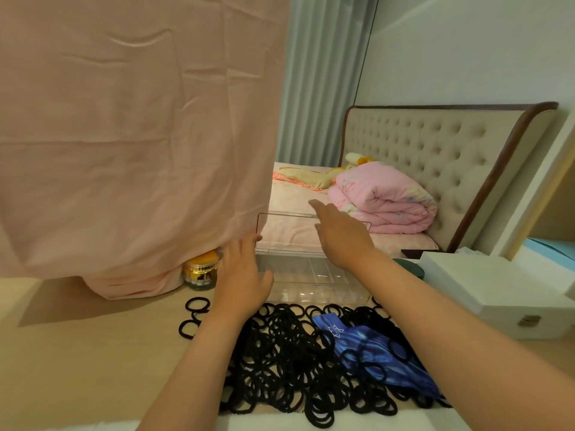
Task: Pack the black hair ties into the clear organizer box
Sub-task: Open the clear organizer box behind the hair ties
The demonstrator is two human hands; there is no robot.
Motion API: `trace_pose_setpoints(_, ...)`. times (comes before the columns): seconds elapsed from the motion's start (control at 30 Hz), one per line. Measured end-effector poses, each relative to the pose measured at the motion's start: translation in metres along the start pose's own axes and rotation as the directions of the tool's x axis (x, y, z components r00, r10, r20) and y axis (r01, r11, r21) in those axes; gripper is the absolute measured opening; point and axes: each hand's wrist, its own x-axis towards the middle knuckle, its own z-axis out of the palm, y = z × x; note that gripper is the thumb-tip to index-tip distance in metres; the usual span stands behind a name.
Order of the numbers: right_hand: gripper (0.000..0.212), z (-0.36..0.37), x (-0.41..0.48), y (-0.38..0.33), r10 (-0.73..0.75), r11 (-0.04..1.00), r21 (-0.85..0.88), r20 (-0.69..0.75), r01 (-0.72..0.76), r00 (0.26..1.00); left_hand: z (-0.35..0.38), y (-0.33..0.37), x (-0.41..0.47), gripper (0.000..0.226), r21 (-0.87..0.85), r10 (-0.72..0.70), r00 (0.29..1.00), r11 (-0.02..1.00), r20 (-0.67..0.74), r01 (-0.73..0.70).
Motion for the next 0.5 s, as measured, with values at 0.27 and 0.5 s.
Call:
trace_pose_setpoints(0.27, 0.084, 0.033, 0.019, -0.001, 0.065, 0.991, 0.104, 0.182, -0.085, 0.981, 0.002, -0.009, 0.014, 0.048, 0.146, 0.006, 0.963, 0.988, 0.268, -0.047)
trace_pose_setpoints(0.5, 0.066, 0.05, 0.023, -0.008, 0.078, 0.977, 0.167, 0.306, -0.134, 0.949, 0.005, 0.001, 0.01, 0.052, 0.225, 0.01, 0.967, 0.972, 0.256, -0.069)
